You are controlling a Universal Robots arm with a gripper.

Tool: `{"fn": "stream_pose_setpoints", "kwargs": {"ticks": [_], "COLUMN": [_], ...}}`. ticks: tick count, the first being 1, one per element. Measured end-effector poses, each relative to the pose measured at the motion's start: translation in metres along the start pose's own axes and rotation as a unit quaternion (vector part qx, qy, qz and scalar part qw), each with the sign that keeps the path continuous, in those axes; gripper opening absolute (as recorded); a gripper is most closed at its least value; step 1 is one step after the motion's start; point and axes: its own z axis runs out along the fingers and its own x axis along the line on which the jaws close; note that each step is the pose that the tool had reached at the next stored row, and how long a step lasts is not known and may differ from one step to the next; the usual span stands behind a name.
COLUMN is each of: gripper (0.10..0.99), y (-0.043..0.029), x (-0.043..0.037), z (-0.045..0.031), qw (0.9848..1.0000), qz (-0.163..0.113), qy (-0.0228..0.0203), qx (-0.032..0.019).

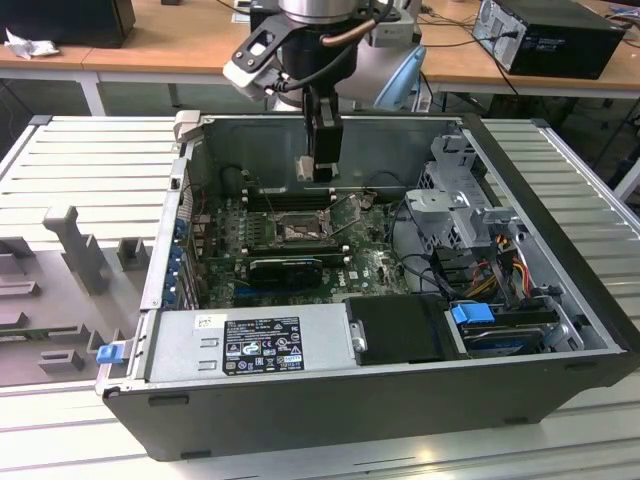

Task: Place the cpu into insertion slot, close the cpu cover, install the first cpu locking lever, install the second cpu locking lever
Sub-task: 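Place the cpu into insertion slot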

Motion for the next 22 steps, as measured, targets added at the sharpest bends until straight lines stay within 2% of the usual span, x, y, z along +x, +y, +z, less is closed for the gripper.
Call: {"fn": "stream_pose_setpoints", "kwargs": {"ticks": [11, 18, 22], "gripper": [0.533, 0.533, 0.533], "y": [-0.0016, -0.0028, -0.0044], "x": [0.0, 0.0001, 0.0001], "z": [0.0223, 0.034, 0.0441], "qw": [1.0, 1.0, 1.0], "qz": [-0.008, -0.008, -0.008], "qy": [0.0006, 0.0006, 0.0006], "qx": [0.0001, 0.0002, 0.0003]}}
